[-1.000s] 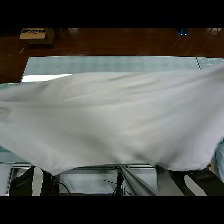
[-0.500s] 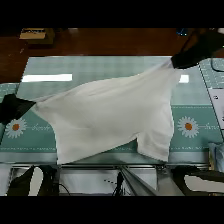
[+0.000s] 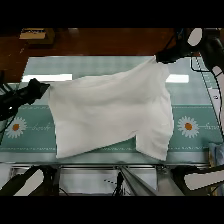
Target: Fold the shirts.
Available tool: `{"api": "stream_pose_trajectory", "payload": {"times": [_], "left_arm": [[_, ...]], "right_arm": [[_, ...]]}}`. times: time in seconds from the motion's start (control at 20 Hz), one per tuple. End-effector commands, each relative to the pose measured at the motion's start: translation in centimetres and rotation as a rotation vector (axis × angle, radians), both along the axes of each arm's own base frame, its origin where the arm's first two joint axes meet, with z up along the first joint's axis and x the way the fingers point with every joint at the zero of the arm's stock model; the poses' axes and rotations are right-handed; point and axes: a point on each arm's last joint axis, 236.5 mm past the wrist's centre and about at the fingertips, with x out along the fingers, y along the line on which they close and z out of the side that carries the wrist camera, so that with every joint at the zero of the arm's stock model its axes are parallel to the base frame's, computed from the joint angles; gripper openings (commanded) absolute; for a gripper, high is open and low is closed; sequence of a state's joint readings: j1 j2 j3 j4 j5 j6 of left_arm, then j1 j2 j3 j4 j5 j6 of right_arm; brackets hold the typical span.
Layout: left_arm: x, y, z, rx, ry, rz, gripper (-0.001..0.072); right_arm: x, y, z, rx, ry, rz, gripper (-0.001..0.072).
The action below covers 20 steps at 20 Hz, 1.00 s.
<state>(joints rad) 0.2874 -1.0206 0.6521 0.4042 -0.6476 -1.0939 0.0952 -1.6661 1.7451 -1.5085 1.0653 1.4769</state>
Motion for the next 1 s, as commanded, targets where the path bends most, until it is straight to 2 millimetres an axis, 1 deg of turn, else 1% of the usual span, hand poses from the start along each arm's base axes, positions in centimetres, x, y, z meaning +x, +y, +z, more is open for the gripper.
{"api": "stream_pose_trajectory", "payload": {"times": [0.0, 0.05, 0.1, 0.15, 0.2, 0.25, 0.3, 0.35, 0.4, 0.45, 0.5, 0.55, 0.6, 0.65, 0.7, 0.75, 0.8, 0.9, 0.95], "left_arm": [[2.7, -1.7, -1.7, 0.068, -0.008, -0.059, 0.0019], [2.8, -2.4, -2.0, 0.069, -0.003, -0.085, 0.0020], [2.6, -2.8, -2.2, 0.062, 0.003, -0.100, 0.0037], [2.5, -2.4, -2.1, 0.069, 0.006, -0.104, 0.0154], [2.3, -1.6, -1.8, 0.080, 0.008, -0.120, 0.0293], [1.9, -0.5, -1.2, 0.097, 0.014, -0.152, 0.0368], [1.3, 0.8, -0.5, 0.113, 0.024, -0.186, 0.0385], [0.3, 2.1, 0.3, 0.117, 0.041, -0.225, 0.0385], [-1.0, 3.2, 0.9, 0.100, 0.078, -0.257, 0.0385], [-2.8, 4.1, 0.8, 0.060, 0.152, -0.268, 0.0391], [-5.4, 4.8, -0.1, 0.012, 0.272, -0.269, 0.0431], [-8.6, 5.4, -1.8, -0.040, 0.433, -0.253, 0.0590], [-11.9, 5.5, -3.7, -0.039, 0.565, -0.285, 0.0604], [-14.9, 5.3, -5.4, -0.038, 0.672, -0.321, 0.0603], [-17.5, 4.8, -7.3, -0.055, 0.773, -0.324, 0.0603], [-19.4, 3.6, -8.7, -0.098, 0.830, -0.328, 0.0603], [-21.4, 2.0, -10.0, -0.143, 0.874, -0.348, 0.0604], [-24.3, -0.1, -12.0, -0.201, 0.926, -0.376, 0.0604], [-25.1, -0.9, -12.6, -0.221, 0.943, -0.378, 0.0604]], "right_arm": [[1.4, -2.1, -0.3, 0.039, -0.028, -0.117, 0.0024], [1.3, -2.8, -0.3, 0.045, -0.022, -0.139, 0.0024], [0.9, -3.3, -0.6, 0.044, -0.001, -0.148, 0.0026], [0.3, -3.9, -0.7, 0.028, 0.025, -0.146, 0.0035], [-0.5, -4.3, -0.6, 0.007, 0.047, -0.123, 0.0134], [-1.5, -5.0, -0.2, -0.027, 0.067, -0.083, 0.0277], [-2.4, -5.8, 0.5, -0.072, 0.078, -0.038, 0.0408], [-3.2, -6.8, 1.3, -0.114, 0.085, -0.015, 0.0456], [-4.0, -7.9, 2.1, -0.143, 0.093, -0.024, 0.0488], [-5.2, -9.0, 2.7, -0.160, 0.117, -0.046, 0.0549], [-6.8, -9.8, 3.0, -0.159, 0.166, -0.067, 0.0557], [-8.5, -10.5, 3.0, -0.157, 0.223, -0.081, 0.0555], [-9.9, -11.2, 2.7, -0.153, 0.279, -0.095, 0.0533], [-11.2, -11.9, 2.3, -0.147, 0.334, -0.112, 0.0440], [-12.5, -12.4, 1.8, -0.136, 0.385, -0.125, 0.0403], [-13.6, -12.5, 1.2, -0.122, 0.434, -0.130, 0.0405], [-14.7, -12.6, 0.6, -0.102, 0.482, -0.130, 0.0433], [-15.7, -12.1, -0.4, -0.030, 0.522, -0.132, 0.0442], [-15.9, -11.8, -0.8, 0.006, 0.526, -0.132, 0.0443]]}}
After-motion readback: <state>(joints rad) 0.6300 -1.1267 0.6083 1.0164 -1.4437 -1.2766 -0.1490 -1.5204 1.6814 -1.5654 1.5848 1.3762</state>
